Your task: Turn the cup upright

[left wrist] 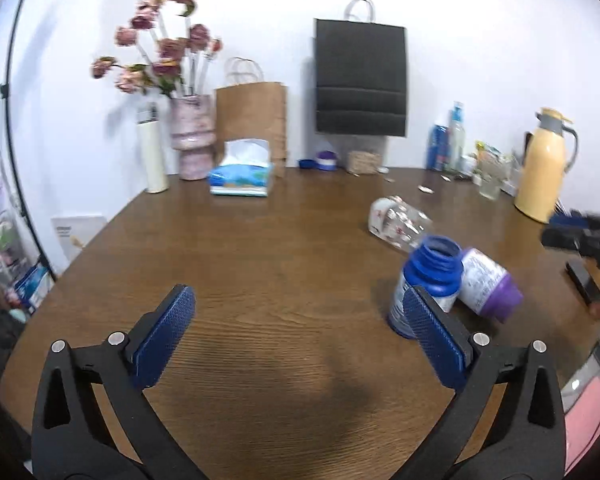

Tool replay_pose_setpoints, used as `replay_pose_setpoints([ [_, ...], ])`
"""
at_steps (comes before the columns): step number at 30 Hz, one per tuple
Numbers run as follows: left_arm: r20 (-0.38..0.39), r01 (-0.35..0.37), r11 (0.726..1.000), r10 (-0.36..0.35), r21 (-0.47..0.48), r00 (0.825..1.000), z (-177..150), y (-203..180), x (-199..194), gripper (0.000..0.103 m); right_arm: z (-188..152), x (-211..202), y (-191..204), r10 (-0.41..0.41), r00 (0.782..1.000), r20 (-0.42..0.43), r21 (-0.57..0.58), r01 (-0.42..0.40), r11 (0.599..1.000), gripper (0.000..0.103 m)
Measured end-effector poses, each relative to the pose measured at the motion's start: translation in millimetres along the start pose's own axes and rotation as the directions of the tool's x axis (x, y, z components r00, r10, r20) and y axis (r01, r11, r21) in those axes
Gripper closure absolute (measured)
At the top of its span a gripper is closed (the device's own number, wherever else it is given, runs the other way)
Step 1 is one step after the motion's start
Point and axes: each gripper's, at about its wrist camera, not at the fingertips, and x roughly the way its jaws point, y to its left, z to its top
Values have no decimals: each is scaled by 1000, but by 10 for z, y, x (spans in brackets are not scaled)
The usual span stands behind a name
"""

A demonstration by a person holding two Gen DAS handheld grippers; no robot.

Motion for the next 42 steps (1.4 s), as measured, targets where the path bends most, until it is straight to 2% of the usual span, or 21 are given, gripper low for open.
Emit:
replay_pose_setpoints([
  [3, 31, 1, 1000, 0, -31, 1000, 66, 20, -100, 0, -23, -96, 26, 0, 1000, 5, 11, 0, 1000, 12],
  [12, 80, -10, 1000, 11, -2, 997, 110, -92, -257, 0, -112, -180, 172, -1, 999, 33, -14, 2, 1000, 12],
  [16, 91, -48, 999, 48, -11, 995, 63, -128, -397, 0, -173, -278, 219, -26, 998, 54, -6, 26, 1000, 12],
  [18, 125, -78, 997, 81, -26, 989, 9, -151, -552, 0, -231, -430, 284, -46, 995, 85, -11, 47, 999, 12],
  [20, 179, -101, 995, 104, -27, 978, -110, -208, -714, 0, -339, -614, 368, -39, 992, 123, -37, 44, 998, 12],
  [24, 186, -109, 994, 106, 7, 977, -369, -322, -945, 0, -606, -865, 531, -38, 990, 133, -81, 49, 996, 12],
  [26, 224, -124, 991, 113, 39, 968, -561, -396, -1157, 0, -747, -979, 618, -46, 990, 135, -102, 60, 993, 12],
  [29, 250, -119, 987, 88, 112, 964, -823, -454, -1421, 0, -994, -1159, 707, -70, 983, 172, -40, 78, 996, 12],
  [31, 234, -117, 989, 93, 91, 968, -946, -427, -1542, 0, -1197, -1233, 775, -71, 983, 167, -3, 72, 997, 12],
  [34, 177, -62, 998, 61, 0, 982, -1159, -318, -1752, 0, -1546, -1405, 905, -90, 976, 200, 28, 87, 996, 12],
  [36, 185, -87, 996, 82, 18, 979, -1299, -365, -1885, 0, -1755, -1500, 967, -81, 974, 211, 54, 71, 996, 12],
  [39, 248, -113, 992, 97, 53, 964, -1322, -458, -2013, 0, -1837, -1515, 1003, -81, 976, 202, 67, 68, 995, 12],
  [42, 234, -91, 995, 78, 45, 969, -1307, -444, -1978, 0, -1777, -1549, 1023, -89, 969, 230, 64, 76, 995, 12],
])
